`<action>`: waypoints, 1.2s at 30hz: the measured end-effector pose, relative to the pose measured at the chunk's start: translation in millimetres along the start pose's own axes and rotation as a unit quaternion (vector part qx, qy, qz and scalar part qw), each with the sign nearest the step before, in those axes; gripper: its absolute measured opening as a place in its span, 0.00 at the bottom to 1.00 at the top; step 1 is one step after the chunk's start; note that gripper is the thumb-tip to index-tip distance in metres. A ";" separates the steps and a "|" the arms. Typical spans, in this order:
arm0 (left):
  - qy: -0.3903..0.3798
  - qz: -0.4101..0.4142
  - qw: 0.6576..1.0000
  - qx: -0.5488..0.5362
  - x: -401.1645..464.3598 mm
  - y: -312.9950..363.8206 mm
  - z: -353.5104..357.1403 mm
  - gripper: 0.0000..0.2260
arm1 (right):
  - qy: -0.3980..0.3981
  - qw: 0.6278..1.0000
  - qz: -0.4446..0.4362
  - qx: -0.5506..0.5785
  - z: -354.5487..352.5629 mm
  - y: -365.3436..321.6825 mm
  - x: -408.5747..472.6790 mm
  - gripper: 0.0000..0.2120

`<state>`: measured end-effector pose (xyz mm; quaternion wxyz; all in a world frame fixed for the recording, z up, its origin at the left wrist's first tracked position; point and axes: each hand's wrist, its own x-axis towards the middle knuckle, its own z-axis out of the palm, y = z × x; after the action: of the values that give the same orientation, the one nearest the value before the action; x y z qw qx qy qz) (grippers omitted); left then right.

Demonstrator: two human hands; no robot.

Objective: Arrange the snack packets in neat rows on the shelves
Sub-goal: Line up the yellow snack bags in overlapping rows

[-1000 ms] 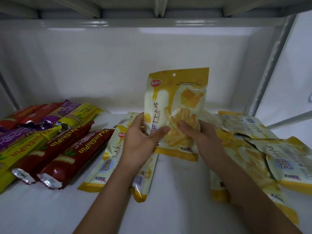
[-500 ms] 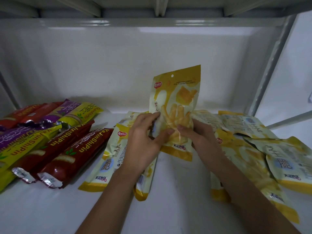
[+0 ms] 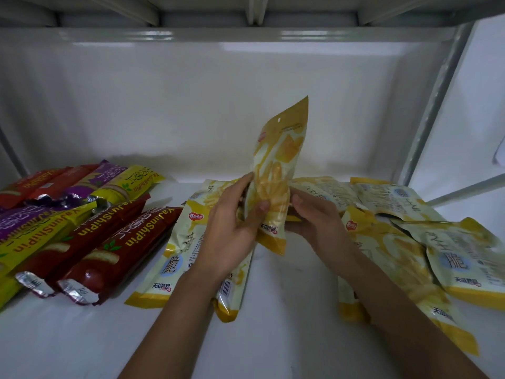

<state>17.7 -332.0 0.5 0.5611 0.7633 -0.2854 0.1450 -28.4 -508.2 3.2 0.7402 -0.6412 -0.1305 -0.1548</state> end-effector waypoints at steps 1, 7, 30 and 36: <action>-0.008 -0.002 1.000 -0.009 -1.6 1.0 0.3 0.25 | 0.015 0.999 -0.020 -0.031 0.2 -0.6 -0.3 0.13; -0.089 -0.016 0.995 -0.039 -7.0 8.4 -0.7 0.31 | 0.089 0.992 -0.064 -0.061 4.9 -6.5 -3.4 0.10; -0.032 -0.148 0.927 -0.344 -7.4 22.6 -5.5 0.11 | 0.041 0.996 0.028 -0.078 -0.6 3.0 2.8 0.13; 0.013 -0.137 0.960 -0.243 -3.7 27.7 -6.8 0.13 | 0.155 0.984 0.031 -0.077 -8.8 -3.8 5.4 0.10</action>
<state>-1.2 -330.3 22.2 0.7480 0.6336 -0.1977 0.0025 -25.0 -517.8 7.5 0.7043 -0.6683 0.0185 -0.2386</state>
